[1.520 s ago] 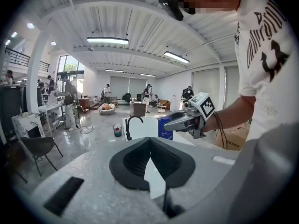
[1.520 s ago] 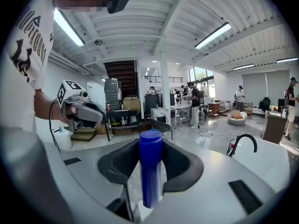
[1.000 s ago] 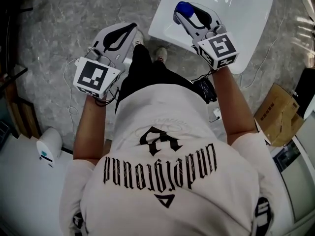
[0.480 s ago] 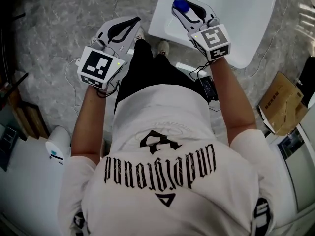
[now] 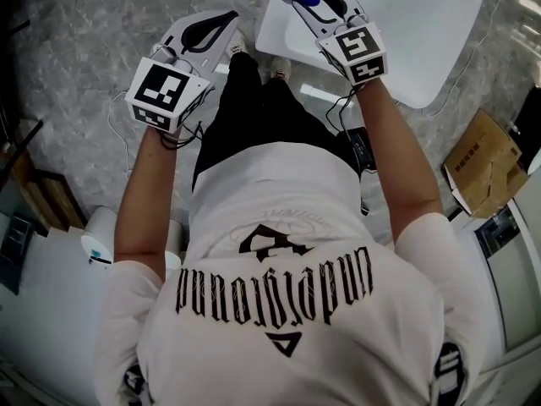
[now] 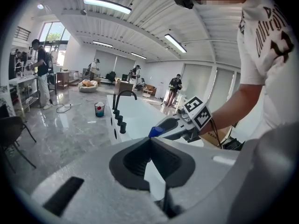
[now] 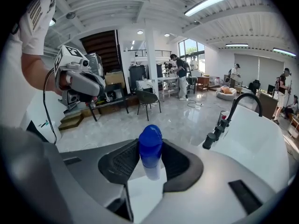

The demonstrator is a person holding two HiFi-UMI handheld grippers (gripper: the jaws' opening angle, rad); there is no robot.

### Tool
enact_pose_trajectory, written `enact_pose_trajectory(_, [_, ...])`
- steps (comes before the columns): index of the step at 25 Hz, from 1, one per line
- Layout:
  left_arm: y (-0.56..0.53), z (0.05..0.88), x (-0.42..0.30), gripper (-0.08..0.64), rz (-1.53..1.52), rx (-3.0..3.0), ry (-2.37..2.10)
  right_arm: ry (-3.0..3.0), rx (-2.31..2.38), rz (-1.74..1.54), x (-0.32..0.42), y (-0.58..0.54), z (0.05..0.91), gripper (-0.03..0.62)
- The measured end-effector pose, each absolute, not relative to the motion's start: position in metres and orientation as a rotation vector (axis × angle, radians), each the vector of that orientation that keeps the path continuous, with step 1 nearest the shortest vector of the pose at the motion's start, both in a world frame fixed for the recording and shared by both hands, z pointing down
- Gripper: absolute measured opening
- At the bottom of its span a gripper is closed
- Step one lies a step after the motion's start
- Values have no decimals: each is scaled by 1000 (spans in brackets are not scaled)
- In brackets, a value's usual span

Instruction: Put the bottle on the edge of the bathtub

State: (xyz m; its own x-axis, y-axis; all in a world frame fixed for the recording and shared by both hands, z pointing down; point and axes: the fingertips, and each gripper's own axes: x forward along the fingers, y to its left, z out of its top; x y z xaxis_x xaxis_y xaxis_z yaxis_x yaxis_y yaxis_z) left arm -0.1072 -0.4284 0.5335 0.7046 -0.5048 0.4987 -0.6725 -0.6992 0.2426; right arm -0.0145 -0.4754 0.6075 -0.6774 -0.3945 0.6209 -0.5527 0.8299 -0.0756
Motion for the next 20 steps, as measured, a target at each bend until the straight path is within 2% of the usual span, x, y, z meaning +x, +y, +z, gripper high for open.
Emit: enact_pose_trajectory(20, [-439,592,-99,15,598,2443,-745,-2228,684,347,-3,-485,698,150])
